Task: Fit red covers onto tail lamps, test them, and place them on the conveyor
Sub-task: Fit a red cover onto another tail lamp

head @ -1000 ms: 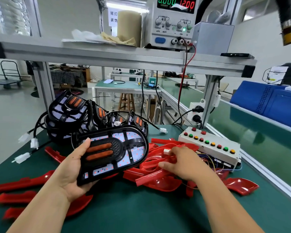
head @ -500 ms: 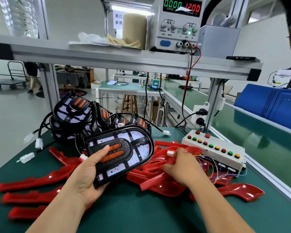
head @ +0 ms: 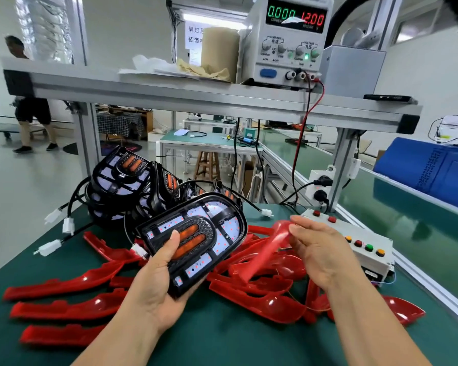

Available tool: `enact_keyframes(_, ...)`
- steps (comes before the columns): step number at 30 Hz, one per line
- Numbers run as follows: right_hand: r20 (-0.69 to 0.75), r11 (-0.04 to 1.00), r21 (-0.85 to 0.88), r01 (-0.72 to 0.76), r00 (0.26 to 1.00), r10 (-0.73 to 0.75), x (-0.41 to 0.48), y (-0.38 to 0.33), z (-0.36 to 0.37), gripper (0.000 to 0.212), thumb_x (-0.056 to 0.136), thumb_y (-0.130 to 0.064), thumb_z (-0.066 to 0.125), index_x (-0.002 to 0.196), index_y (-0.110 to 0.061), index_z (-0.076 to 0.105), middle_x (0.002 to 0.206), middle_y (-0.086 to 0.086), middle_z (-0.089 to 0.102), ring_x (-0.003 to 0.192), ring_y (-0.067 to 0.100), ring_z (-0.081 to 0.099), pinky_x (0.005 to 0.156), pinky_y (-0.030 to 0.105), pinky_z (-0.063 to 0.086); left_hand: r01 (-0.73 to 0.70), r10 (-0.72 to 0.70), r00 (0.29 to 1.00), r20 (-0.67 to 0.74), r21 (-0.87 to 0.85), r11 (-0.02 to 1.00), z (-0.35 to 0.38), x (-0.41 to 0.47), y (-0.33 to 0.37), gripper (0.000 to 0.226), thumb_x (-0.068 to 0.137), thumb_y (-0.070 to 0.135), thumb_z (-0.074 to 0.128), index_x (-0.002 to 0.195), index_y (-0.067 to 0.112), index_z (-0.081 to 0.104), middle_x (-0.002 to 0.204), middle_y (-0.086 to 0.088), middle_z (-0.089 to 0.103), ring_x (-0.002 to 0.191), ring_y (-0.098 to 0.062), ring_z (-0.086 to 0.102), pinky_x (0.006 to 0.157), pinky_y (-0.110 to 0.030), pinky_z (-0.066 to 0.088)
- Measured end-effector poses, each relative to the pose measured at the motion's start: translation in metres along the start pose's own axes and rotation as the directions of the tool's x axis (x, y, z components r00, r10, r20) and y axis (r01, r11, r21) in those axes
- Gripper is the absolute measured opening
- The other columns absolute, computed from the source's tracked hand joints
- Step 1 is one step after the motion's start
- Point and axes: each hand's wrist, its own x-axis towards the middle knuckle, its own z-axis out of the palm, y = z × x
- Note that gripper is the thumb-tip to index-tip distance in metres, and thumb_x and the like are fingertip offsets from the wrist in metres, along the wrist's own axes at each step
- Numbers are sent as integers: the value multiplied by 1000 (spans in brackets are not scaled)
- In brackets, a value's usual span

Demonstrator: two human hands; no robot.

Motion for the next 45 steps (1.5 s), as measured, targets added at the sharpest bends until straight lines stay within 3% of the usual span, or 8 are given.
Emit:
enact_keyframes(3, 86, 960, 276, 42, 994, -68, -6, 4, 14, 33, 83, 14, 56, 113, 1, 63, 85, 13, 72, 63, 15, 69, 55, 20, 55, 55, -55, 998, -25, -15, 998, 2, -2, -3, 45, 72, 45, 66, 105, 15, 73, 101, -13, 76, 79, -28, 75, 67, -50, 61)
enact_keyframes(10, 65, 894, 432, 114, 985, -157, -17, 38, 49, 45, 86, 18, 48, 120, -8, 62, 82, 1, 58, 77, 12, 55, 88, 26, 50, 92, -92, 996, 0, -5, 996, 7, -8, -7, 54, 71, 46, 68, 115, 14, 69, 101, -15, 76, 79, -31, 75, 56, -38, 60)
enact_keyframes(13, 64, 939, 324, 116, 987, -145, -19, 48, 53, 41, 89, 16, 49, 115, -11, 65, 90, 3, 60, 85, 14, 59, 91, 25, 51, 74, -74, 997, 3, 10, 997, 7, -9, -6, 59, 69, 43, 71, 120, 13, 65, 102, -17, 75, 81, -33, 75, 57, -39, 60)
enact_keyframes(19, 78, 950, -284, 130, 991, -112, -18, 51, 45, 37, 90, -3, 64, 120, -23, 65, 113, -1, 68, 108, 19, 65, 102, 41, 49, -5, 1, 999, 36, 93, 996, 4, -8, -7, 62, 59, 30, 80, 119, 22, 65, 103, -12, 76, 85, -32, 75, 59, -39, 61)
enact_keyframes(30, 201, 719, -601, 350, 936, -287, -19, 51, 37, 39, 92, -30, 64, 130, -29, 61, 120, 0, 59, 105, 16, 61, 100, 38, 48, -37, 21, 993, 116, 138, 990, 1, -7, -5, 58, 53, 15, 82, 110, 20, 71, 105, -12, 75, 87, -33, 74, 57, -38, 61)
enact_keyframes(35, 151, 863, -437, 252, 967, -206, -18, 57, 37, 39, 89, -31, 69, 126, -38, 58, 121, -2, 58, 102, 17, 63, 93, 40, 53, -15, 7, 995, 98, 89, 996, 1, -7, -5, 66, 51, 17, 81, 116, 15, 67, 100, -13, 76, 80, -30, 75, 56, -39, 61)
enact_keyframes(39, 225, 986, 122, -115, 971, 86, -19, 51, 41, 44, 74, -15, 73, 115, -18, 59, 102, 8, 70, 75, 16, 69, 61, 29, 57, 20, -28, 993, 112, 64, 998, 0, -6, -3, 61, 57, 17, 78, 117, 13, 67, 100, -15, 76, 78, -30, 75, 54, -39, 60)
enact_keyframes(45, 359, 960, 141, -243, 916, 179, -24, 45, 41, 24, 71, -10, 68, 94, -3, 65, 83, 13, 70, 72, 21, 68, 62, 31, 58, 73, -80, 987, 143, 50, 996, -6, -6, 7, 68, 56, 23, 85, 120, 11, 65, 108, -21, 72, 91, -38, 73, 61, -44, 61)
